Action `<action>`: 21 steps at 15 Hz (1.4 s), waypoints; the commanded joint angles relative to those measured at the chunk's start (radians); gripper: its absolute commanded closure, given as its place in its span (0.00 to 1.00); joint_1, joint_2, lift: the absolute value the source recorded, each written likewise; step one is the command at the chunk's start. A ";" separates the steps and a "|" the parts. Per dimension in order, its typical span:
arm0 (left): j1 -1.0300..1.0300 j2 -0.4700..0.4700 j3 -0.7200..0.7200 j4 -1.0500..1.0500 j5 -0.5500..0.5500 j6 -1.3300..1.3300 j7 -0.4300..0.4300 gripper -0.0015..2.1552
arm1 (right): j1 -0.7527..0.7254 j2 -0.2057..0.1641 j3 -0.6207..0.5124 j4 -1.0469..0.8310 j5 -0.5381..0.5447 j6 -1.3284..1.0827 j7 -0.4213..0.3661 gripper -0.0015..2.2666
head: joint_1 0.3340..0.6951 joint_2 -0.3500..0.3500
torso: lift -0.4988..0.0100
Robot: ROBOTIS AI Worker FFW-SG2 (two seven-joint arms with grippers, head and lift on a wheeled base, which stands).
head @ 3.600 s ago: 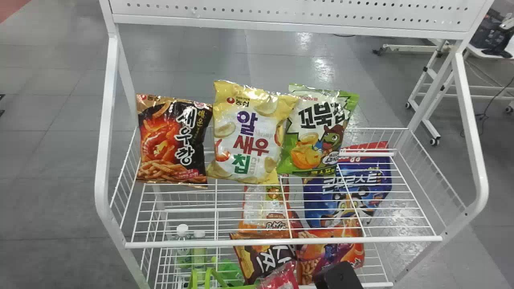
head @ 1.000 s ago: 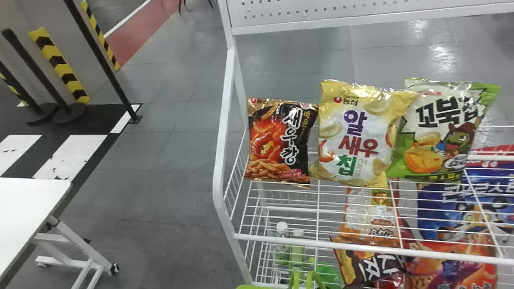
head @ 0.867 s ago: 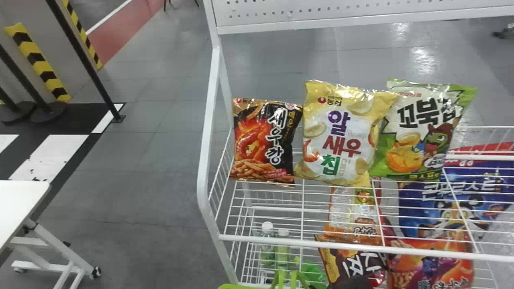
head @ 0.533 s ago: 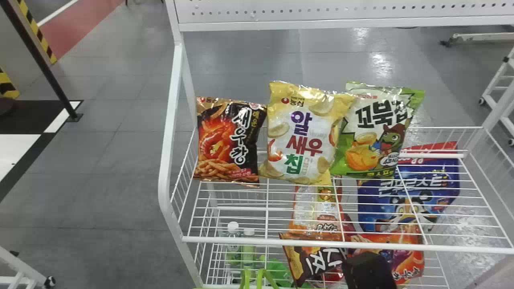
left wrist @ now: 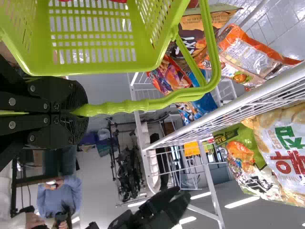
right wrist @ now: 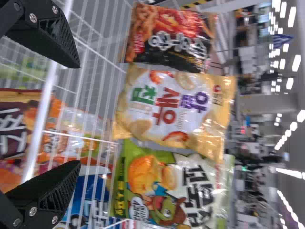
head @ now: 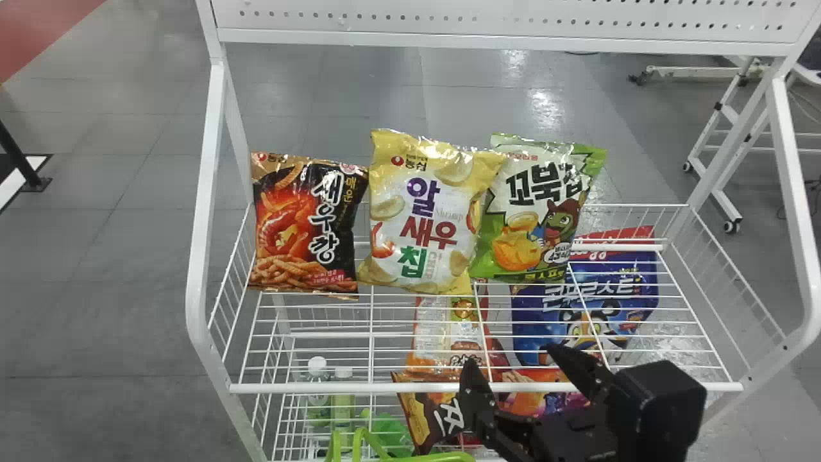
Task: Hold basket handle with left hand then pick Jagalchi snack with right hand and place into basket
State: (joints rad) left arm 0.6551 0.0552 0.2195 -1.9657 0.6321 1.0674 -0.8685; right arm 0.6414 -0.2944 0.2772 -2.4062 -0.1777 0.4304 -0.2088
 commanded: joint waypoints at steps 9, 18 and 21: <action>-0.020 -0.002 0.009 0.067 0.023 -0.034 -0.020 0.84 | 0.066 -0.002 -0.033 0.186 0.060 -0.437 -0.069 0.05 | 1.00 0.30 | 0.96; -0.020 -0.003 0.011 0.065 0.026 -0.031 -0.030 0.84 | 0.083 -0.002 -0.067 0.202 0.052 -0.517 -0.029 0.05 | 1.00 0.27 | 0.96; -0.014 -0.002 0.011 0.062 0.026 -0.031 -0.032 0.84 | 0.089 -0.002 -0.072 0.197 0.049 -0.505 -0.032 0.05 | 1.00 0.25 | 0.96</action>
State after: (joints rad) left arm 0.6388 0.0531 0.2302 -1.9022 0.6581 1.0363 -0.8999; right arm 0.7274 -0.2962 0.2077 -2.2055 -0.1273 -0.0836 -0.2395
